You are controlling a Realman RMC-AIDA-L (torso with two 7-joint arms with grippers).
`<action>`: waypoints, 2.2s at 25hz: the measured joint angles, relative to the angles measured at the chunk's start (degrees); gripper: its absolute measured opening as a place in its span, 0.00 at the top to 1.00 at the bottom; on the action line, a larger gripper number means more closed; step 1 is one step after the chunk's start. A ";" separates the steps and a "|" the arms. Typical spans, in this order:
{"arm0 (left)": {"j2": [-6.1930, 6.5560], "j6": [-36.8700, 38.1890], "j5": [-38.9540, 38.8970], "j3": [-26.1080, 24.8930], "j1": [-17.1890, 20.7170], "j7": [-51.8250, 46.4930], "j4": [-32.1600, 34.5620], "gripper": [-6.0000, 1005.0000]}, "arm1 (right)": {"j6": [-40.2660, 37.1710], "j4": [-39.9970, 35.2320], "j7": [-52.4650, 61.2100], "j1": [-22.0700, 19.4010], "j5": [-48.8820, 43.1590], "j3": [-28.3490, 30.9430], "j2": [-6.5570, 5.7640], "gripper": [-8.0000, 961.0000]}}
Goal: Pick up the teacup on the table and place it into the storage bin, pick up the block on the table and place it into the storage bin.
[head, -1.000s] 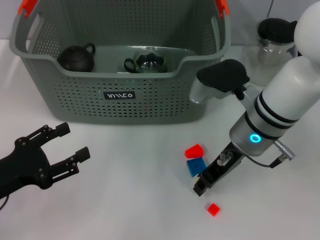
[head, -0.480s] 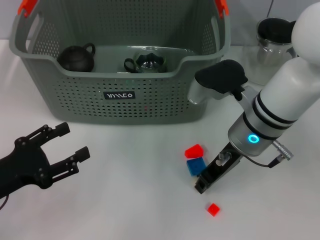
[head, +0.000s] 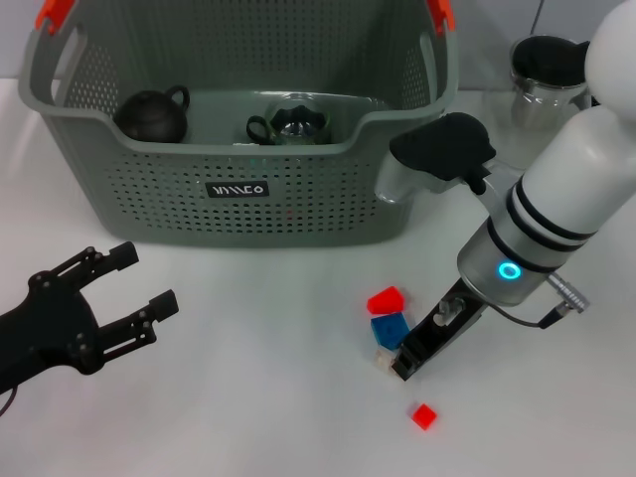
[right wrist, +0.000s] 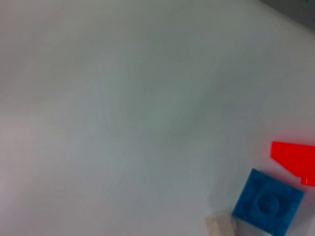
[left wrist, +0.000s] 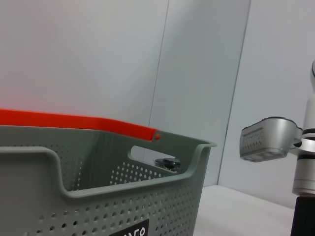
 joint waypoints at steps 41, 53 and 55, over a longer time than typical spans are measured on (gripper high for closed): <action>-0.03 0.78 0.00 -0.38 0.04 -0.41 0.00 0.18 | 27.63 6.63 -13.98 19.94 -4.49 24.57 -0.60 0.86; -0.18 0.96 0.01 -0.59 0.39 -0.17 0.00 0.18 | 27.05 2.33 -14.99 17.99 -3.30 24.35 -0.20 0.73; -0.18 1.08 0.00 -0.62 0.43 -0.18 0.00 0.18 | 25.33 -2.92 -15.85 14.46 0.00 24.38 -0.13 0.69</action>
